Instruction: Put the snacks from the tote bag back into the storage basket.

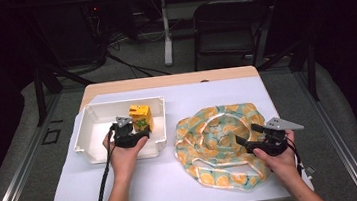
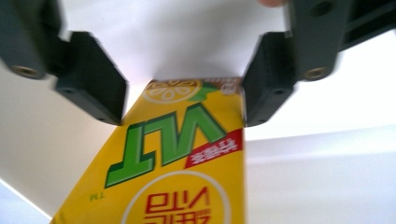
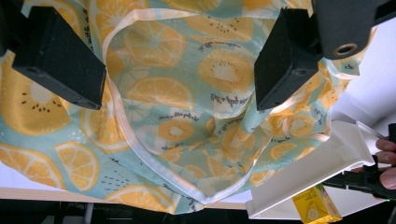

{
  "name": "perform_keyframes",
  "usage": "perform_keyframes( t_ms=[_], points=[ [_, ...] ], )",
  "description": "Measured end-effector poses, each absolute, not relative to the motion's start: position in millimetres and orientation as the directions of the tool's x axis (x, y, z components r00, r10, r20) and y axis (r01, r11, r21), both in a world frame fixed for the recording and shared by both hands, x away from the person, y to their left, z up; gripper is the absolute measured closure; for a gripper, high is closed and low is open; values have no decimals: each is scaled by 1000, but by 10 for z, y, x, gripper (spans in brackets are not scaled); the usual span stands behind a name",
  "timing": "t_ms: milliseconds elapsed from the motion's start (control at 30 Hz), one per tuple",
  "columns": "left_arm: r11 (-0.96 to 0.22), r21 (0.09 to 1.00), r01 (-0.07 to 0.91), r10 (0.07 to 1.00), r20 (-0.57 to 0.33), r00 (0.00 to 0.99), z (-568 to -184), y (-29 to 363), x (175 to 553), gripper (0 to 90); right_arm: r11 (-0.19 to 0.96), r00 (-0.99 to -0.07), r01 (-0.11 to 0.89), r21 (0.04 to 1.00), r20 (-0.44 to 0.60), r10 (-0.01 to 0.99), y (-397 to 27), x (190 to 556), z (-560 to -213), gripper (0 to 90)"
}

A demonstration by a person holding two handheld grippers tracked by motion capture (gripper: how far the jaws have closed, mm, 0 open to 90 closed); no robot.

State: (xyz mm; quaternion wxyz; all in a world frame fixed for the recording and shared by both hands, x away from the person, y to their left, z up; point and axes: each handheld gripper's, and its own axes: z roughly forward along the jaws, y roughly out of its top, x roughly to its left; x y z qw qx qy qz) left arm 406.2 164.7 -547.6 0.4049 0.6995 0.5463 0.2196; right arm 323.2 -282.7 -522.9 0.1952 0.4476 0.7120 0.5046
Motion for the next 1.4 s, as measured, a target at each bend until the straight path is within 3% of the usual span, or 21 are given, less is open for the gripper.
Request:
perform_keyframes(
  t_ms=[67, 100, 300, 433, 733, 1267, 1400],
  points=[
    [-85, 812, 578, 943, -121, 309, -5479, 1667, 4021, 421, 96, -526, 443, 892, 172, 833, -2825, 3232, -5227, 164],
    [-90, 808, 582, 936, -132, 328, -5477, 1672, 4013, 541, 97, -526, 442, 892, 170, 833, -2819, 3232, -5226, 164],
    [-103, 770, 630, 914, -177, 365, -5431, 1603, 4018, 900, 111, -536, 440, 891, 161, 829, -2789, 3227, -5232, 164],
    [-191, 738, 648, 918, -99, 384, -5410, 1492, 4097, 900, 111, -531, 443, 890, 161, 832, -2793, 3230, -5239, 165],
    [-157, 713, 683, 913, -159, 376, -5444, 1493, 4250, 900, 108, -530, 442, 890, 163, 832, -2811, 3230, -5232, 165],
    [-139, 658, 740, 950, -122, 286, -5434, 1550, 4477, 900, 105, -531, 440, 892, 164, 831, -2806, 3226, -5228, 166],
    [-127, 695, 707, 951, -116, 285, -5452, 1566, 4509, 900, 104, -532, 438, 893, 164, 830, -2806, 3229, -5229, 166]
  ],
)
